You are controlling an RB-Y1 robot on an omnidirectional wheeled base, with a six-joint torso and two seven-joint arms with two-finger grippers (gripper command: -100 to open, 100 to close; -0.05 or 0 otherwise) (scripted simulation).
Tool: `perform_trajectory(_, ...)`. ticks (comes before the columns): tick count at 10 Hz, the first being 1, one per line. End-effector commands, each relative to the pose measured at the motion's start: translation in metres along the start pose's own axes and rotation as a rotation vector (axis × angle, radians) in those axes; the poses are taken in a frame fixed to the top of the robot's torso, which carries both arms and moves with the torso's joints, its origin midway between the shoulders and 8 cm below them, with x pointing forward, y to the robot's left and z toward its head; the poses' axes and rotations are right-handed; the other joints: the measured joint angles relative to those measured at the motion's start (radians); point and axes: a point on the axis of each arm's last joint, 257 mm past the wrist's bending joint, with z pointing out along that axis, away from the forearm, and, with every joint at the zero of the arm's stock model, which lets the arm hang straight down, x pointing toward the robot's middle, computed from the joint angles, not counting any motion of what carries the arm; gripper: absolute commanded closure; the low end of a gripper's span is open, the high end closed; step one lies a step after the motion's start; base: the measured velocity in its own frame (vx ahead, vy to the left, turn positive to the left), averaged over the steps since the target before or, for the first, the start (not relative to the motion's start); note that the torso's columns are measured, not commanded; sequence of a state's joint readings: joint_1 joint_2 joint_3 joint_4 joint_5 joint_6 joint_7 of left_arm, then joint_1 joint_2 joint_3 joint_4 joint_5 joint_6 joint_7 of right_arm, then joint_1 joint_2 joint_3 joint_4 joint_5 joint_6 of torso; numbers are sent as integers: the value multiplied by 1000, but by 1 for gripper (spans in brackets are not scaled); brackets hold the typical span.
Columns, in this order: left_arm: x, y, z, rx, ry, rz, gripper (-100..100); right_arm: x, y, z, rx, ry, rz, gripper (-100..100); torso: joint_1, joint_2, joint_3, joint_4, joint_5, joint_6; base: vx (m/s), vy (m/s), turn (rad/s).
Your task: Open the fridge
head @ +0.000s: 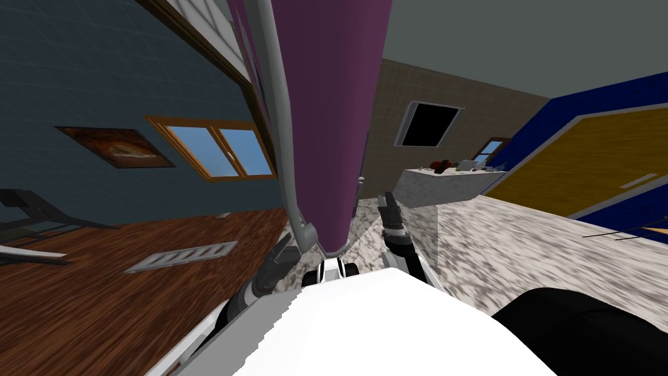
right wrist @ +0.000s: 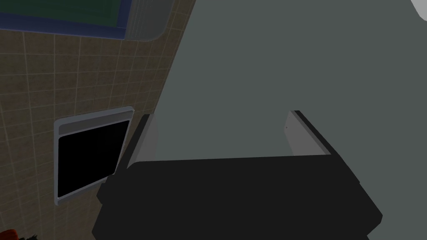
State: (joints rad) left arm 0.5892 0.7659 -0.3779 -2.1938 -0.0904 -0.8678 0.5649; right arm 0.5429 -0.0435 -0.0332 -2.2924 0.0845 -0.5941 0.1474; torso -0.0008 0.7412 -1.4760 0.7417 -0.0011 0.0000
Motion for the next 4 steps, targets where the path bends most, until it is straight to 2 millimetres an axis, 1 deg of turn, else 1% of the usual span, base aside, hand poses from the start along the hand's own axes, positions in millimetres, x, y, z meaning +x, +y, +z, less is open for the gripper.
perform_trajectory(1,0,1,0,-2,-1,0,0,0,0,0,0,0,0,0,0,-1,1,-2,1,0,0,0,0)
perform_trajectory(4,-1,1,-1,-5,-3,0,0,0,0,0,0,0,0,0,0,-2,0,-3,1,0,0,0,0)
